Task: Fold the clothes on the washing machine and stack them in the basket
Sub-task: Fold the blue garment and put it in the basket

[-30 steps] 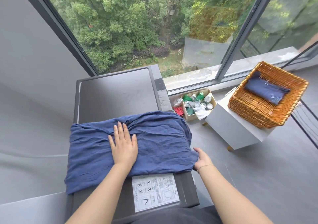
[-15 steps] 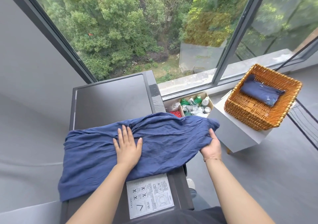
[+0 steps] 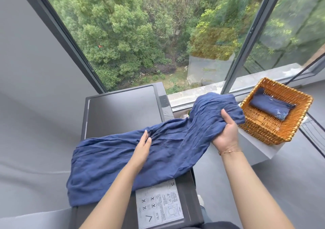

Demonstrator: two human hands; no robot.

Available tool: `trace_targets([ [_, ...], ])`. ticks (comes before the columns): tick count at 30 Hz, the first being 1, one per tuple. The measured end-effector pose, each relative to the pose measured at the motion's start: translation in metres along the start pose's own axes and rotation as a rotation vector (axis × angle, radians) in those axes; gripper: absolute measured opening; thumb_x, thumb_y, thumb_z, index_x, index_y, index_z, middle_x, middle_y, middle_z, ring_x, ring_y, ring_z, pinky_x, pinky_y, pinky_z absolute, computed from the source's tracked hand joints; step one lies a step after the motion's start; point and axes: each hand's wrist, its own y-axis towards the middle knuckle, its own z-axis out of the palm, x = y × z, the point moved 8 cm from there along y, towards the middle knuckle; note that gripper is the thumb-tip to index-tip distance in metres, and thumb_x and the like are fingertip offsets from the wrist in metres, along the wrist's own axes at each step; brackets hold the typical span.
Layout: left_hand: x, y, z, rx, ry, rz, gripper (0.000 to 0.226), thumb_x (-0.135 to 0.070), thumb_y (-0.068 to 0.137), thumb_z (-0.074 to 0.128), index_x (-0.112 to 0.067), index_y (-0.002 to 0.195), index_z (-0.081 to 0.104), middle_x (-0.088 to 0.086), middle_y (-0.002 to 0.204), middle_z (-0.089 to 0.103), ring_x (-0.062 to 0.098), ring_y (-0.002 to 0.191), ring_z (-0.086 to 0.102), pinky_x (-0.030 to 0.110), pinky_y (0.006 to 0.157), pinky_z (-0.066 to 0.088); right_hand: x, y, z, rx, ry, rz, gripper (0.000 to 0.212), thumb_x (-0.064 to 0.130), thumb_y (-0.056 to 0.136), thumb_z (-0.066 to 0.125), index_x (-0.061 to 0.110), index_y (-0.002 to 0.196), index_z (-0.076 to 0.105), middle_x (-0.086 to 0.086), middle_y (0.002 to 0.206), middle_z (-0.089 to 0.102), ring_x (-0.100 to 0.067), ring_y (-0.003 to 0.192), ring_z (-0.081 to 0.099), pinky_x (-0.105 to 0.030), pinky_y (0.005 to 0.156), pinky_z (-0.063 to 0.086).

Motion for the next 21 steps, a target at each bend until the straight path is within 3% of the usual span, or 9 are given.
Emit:
trace_targets([
  [2, 0.005, -0.005, -0.023, 0.019, -0.228, -0.046, 0.044, -0.028, 0.105, 0.034, -0.02, 0.148, 0.032, -0.002, 0.151, 0.039, 0.01, 0.136, 0.037, 0.028, 0.113, 0.027, -0.019, -0.006, 0.027, 0.045, -0.059, 0.039, 0.041, 0.029, 0.099, 0.044, 0.004, 0.098, 0.076, -0.014, 0.114, 0.069, -0.028, 0.103, 0.068, -0.048, 0.088, 0.053],
  [5, 0.023, -0.014, -0.067, -0.045, -0.513, -0.104, 0.038, -0.024, 0.105, 0.032, -0.01, 0.138, 0.046, 0.008, 0.139, 0.052, 0.02, 0.12, 0.054, 0.034, 0.106, 0.038, -0.066, -0.016, 0.062, 0.078, -0.179, 0.099, 0.037, 0.025, 0.098, 0.046, 0.001, 0.121, 0.065, -0.014, 0.123, 0.064, -0.029, 0.115, 0.061, -0.044, 0.104, 0.045],
  [10, 0.067, -0.039, -0.135, -0.274, -0.791, -0.159, 0.035, -0.018, 0.103, 0.038, -0.002, 0.13, 0.052, 0.011, 0.105, 0.064, 0.021, 0.085, 0.063, 0.029, 0.079, 0.052, -0.164, -0.054, 0.116, 0.284, -0.591, 0.154, 0.021, 0.017, 0.098, 0.05, 0.012, 0.115, 0.062, 0.001, 0.104, 0.07, -0.016, 0.103, 0.065, -0.021, 0.077, 0.053],
  [12, 0.088, -0.05, -0.154, -0.301, -0.955, -0.19, 0.038, -0.023, 0.103, 0.035, -0.003, 0.132, 0.049, 0.014, 0.106, 0.066, 0.021, 0.08, 0.067, 0.029, 0.072, 0.056, -0.217, -0.071, 0.12, 0.484, -0.955, 0.231, 0.031, 0.027, 0.096, 0.056, 0.021, 0.126, 0.055, 0.005, 0.126, 0.061, -0.008, 0.119, 0.055, -0.019, 0.093, 0.046],
  [14, 0.105, -0.056, -0.158, -0.259, -1.089, -0.261, 0.049, -0.038, 0.103, 0.029, -0.004, 0.133, 0.047, 0.015, 0.097, 0.071, 0.025, 0.076, 0.071, 0.037, 0.076, 0.053, -0.265, -0.079, 0.1, 0.681, -1.327, 0.335, 0.047, 0.048, 0.09, 0.058, 0.032, 0.133, 0.05, 0.011, 0.149, 0.039, -0.002, 0.138, 0.032, -0.031, 0.116, 0.025],
  [15, 0.112, -0.058, -0.159, -0.23, -1.12, -0.293, 0.054, -0.045, 0.102, 0.027, -0.005, 0.133, 0.047, 0.016, 0.098, 0.07, 0.028, 0.082, 0.07, 0.041, 0.08, 0.049, -0.276, -0.08, 0.091, 0.704, -1.427, 0.335, 0.04, 0.051, 0.09, 0.056, 0.035, 0.127, 0.055, 0.011, 0.152, 0.034, -0.002, 0.14, 0.027, -0.036, 0.119, 0.019],
  [17, 0.117, -0.058, -0.158, -0.191, -1.13, -0.312, 0.063, -0.055, 0.099, 0.028, -0.005, 0.13, 0.049, 0.018, 0.112, 0.064, 0.033, 0.099, 0.061, 0.049, 0.092, 0.042, -0.27, -0.07, 0.081, 0.613, -1.419, 0.221, 0.019, 0.041, 0.095, 0.054, 0.033, 0.107, 0.067, 0.009, 0.141, 0.049, -0.001, 0.131, 0.041, -0.035, 0.116, 0.027],
  [19, 0.113, -0.058, -0.158, -0.173, -1.092, -0.313, 0.064, -0.059, 0.095, 0.035, -0.003, 0.121, 0.053, 0.018, 0.115, 0.062, 0.033, 0.103, 0.06, 0.051, 0.095, 0.041, -0.248, -0.057, 0.076, 0.468, -1.393, 0.04, 0.019, 0.023, 0.096, 0.054, 0.022, 0.104, 0.071, 0.008, 0.12, 0.064, 0.003, 0.109, 0.055, -0.029, 0.104, 0.04],
  [21, 0.106, -0.053, -0.157, -0.144, -0.959, -0.304, 0.054, -0.052, 0.094, 0.048, -0.003, 0.11, 0.062, 0.017, 0.11, 0.068, 0.031, 0.099, 0.065, 0.048, 0.09, 0.048, -0.221, -0.043, 0.078, 0.377, -1.469, -0.142, 0.027, 0.006, 0.092, 0.05, 0.018, 0.105, 0.07, 0.006, 0.107, 0.067, 0.006, 0.088, 0.056, -0.023, 0.089, 0.045],
])
